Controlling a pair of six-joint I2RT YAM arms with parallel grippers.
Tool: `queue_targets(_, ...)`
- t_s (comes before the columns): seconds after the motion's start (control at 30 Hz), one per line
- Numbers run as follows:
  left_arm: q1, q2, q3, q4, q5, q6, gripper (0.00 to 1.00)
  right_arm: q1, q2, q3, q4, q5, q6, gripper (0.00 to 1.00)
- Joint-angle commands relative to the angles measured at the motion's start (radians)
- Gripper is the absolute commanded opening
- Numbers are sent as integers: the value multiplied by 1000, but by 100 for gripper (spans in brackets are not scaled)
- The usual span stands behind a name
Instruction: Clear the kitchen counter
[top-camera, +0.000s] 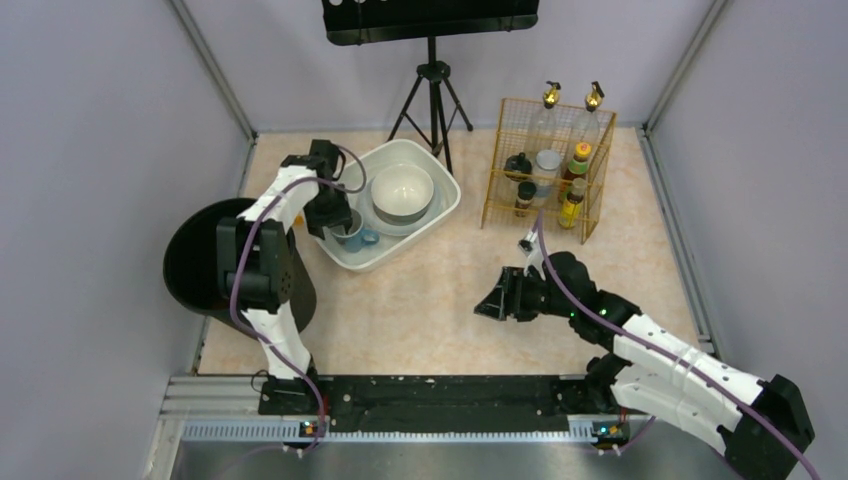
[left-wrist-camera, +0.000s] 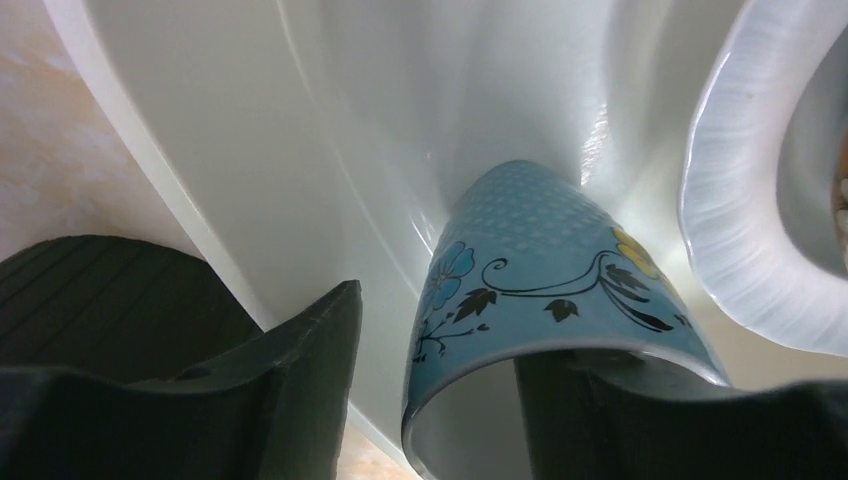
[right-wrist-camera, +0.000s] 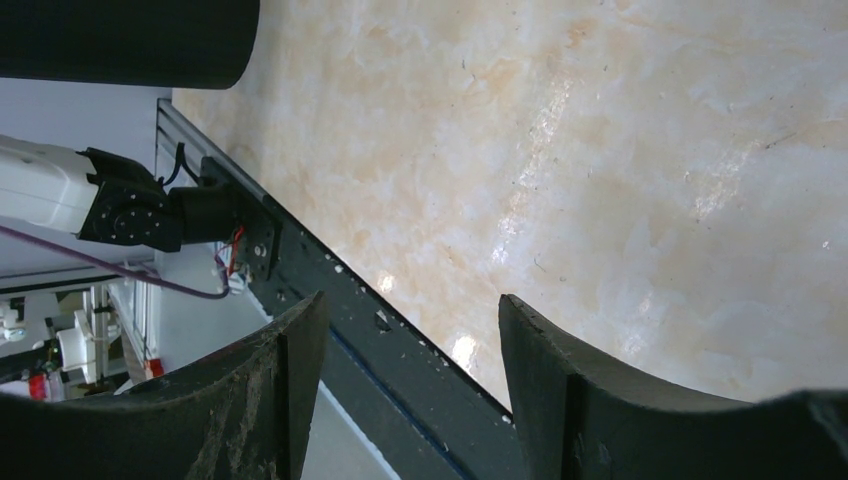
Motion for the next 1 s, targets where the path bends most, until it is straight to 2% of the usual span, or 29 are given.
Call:
queue_targets(0.0, 4, -75, -20, 16, 4, -8, 73, 12, 2, 17, 23, 6, -3, 63)
queue_targets(0.03, 3, -89, -21, 11, 8, -8, 84, 12, 3, 19, 23, 6, -3, 63)
queue_targets(0.07, 1, -105, -22, 8, 12, -8, 88, 12, 3, 24, 23, 6, -3, 63)
queue_targets(0.1, 0, -122, -21, 5, 18, -6, 97, 12, 4, 28, 22, 6, -4, 63)
queue_targets(0.13, -1, -141, -17, 1, 25, -3, 99, 12, 6, 34, 22, 8, -5, 63)
queue_targets(0.33, -10, -235, 54, -77, 41, 12, 99, 12, 30, 87, 5, 20, -16, 63)
queue_targets(0.47, -18, -296, 72, -106, 52, 17, 99, 12, 46, 131, -12, 37, -26, 68)
queue_targets(0.5, -20, -315, 71, -109, 60, 19, 99, 12, 51, 145, -17, 42, -28, 72)
queue_targets(0.57, -24, -355, 61, -108, 87, 16, 99, 12, 63, 173, -26, 56, -34, 97)
queue_targets(0.6, -30, -377, 53, -100, 106, 15, 99, 12, 72, 192, -40, 69, -39, 99)
queue_targets(0.73, -58, -473, 8, -38, 225, 15, 99, 12, 116, 295, -81, 112, -81, 99)
queue_targets(0.97, -77, -642, -63, 70, 421, 18, 99, 12, 139, 471, -138, 276, -158, 99)
